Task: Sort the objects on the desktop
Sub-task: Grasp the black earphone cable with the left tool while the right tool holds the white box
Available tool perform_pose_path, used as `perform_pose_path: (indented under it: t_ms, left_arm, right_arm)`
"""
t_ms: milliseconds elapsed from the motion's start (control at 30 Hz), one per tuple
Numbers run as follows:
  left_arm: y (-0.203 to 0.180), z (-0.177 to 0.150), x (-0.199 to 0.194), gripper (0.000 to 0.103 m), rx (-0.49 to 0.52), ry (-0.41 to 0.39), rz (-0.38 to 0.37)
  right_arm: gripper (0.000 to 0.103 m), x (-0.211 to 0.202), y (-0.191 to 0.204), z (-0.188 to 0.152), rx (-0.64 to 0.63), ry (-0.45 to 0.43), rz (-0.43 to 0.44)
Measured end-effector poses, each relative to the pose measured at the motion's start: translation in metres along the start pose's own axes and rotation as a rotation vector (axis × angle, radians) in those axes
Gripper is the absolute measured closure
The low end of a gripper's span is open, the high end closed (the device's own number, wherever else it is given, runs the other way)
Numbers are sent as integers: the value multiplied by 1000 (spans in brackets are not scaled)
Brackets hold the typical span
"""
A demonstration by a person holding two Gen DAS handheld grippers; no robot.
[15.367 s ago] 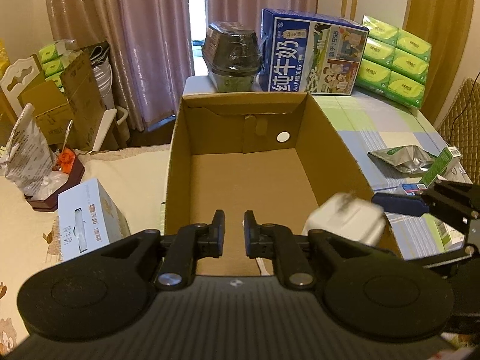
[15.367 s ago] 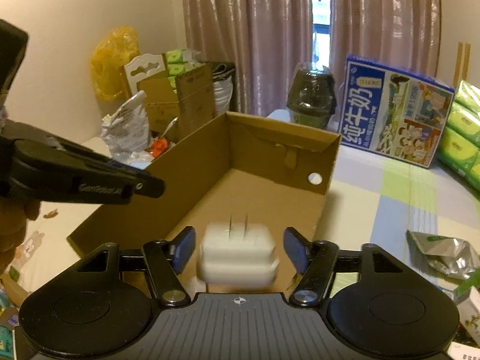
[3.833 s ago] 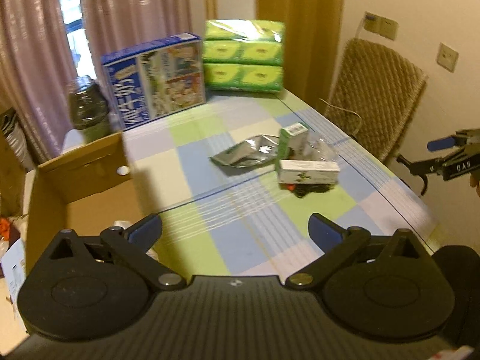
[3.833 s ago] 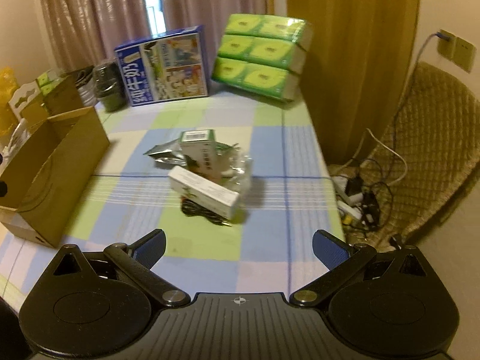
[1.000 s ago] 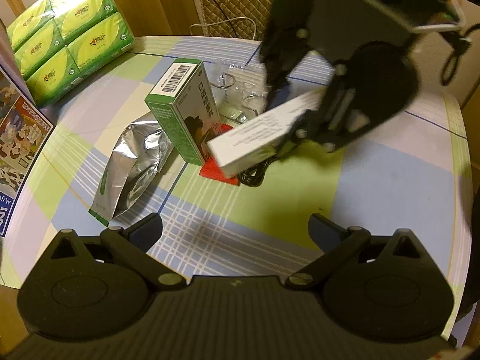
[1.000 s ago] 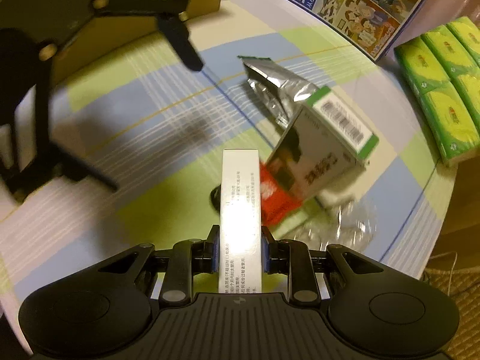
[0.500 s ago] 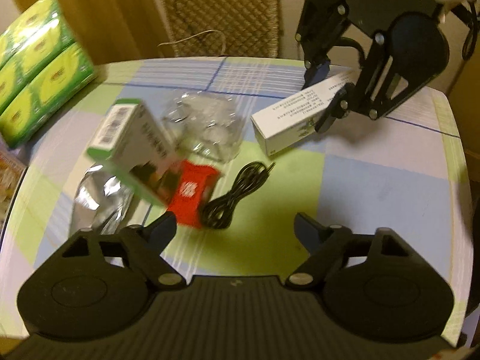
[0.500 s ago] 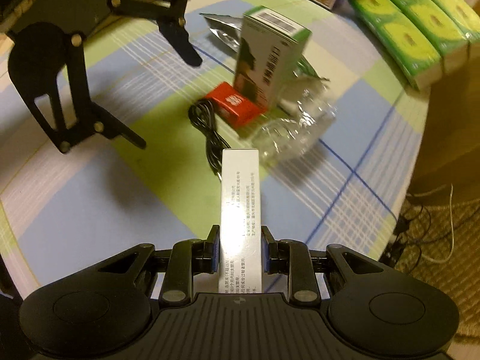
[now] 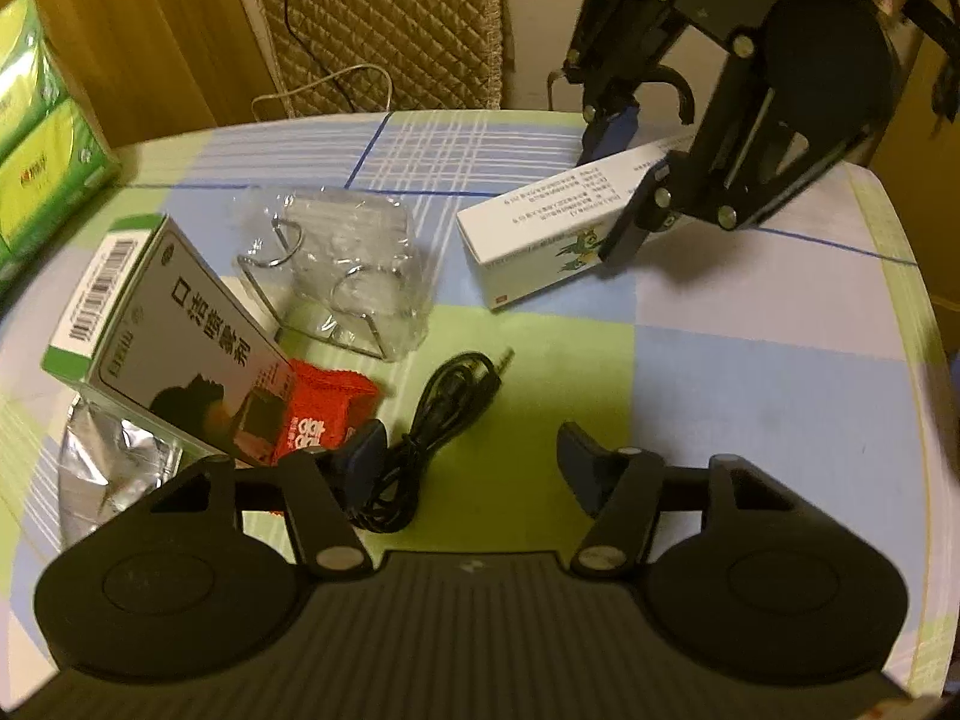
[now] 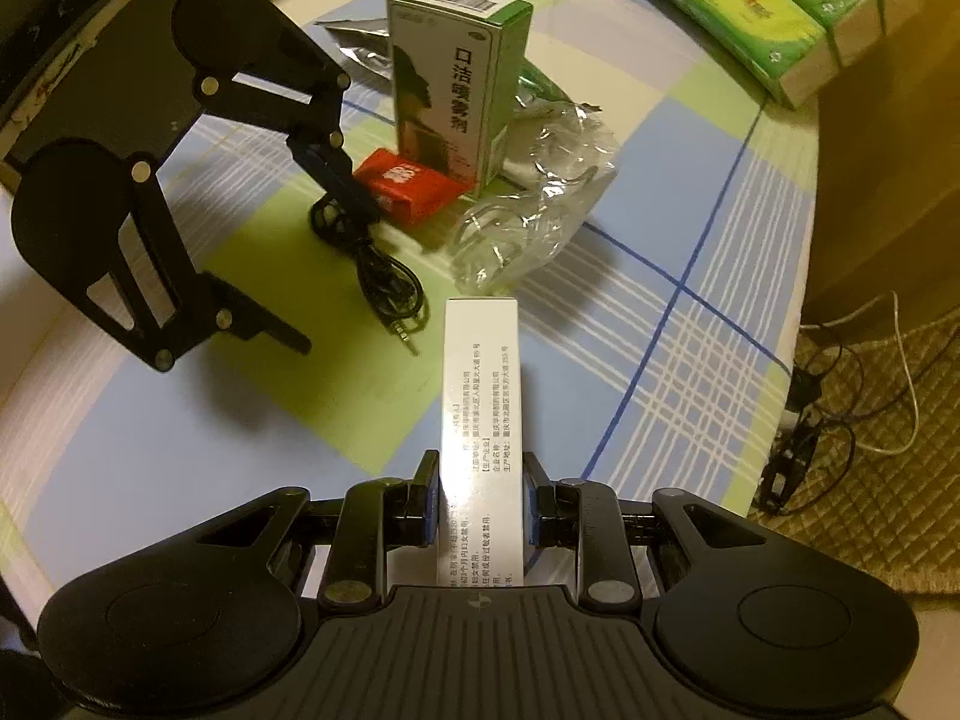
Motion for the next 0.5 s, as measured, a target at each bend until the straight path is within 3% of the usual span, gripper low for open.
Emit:
perform_pose_path:
  t_ms: [233, 300, 367, 467, 500]
  left_arm:
    - [8, 1, 8, 46, -60, 17, -24]
    - [10, -1, 6, 51, -98, 21, -26]
    - [10, -4, 3, 64, -140, 33, -25]
    - [7, -12, -3, 80, -253, 43, -35]
    - [7, -15, -5, 81, -292, 43, -29]
  right_arm:
    - [80, 3, 5, 0, 26, 4, 1]
    - [80, 2, 5, 1, 38, 1, 1]
    - [80, 2, 6, 1, 62, -2, 5]
    - [80, 2, 9, -1, 101, -6, 20]
    - [80, 1, 12, -1, 114, -9, 29]
Point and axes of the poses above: each gripper's, at about its wrist camera, not at the fingertips, and x roughly the way its jaws point, y to its left, z to its top, the point moved 8 cm from there along x, roughly the way its jaws point, and after that the axes turned 4 degrees about -z, right-handed, at the moved point
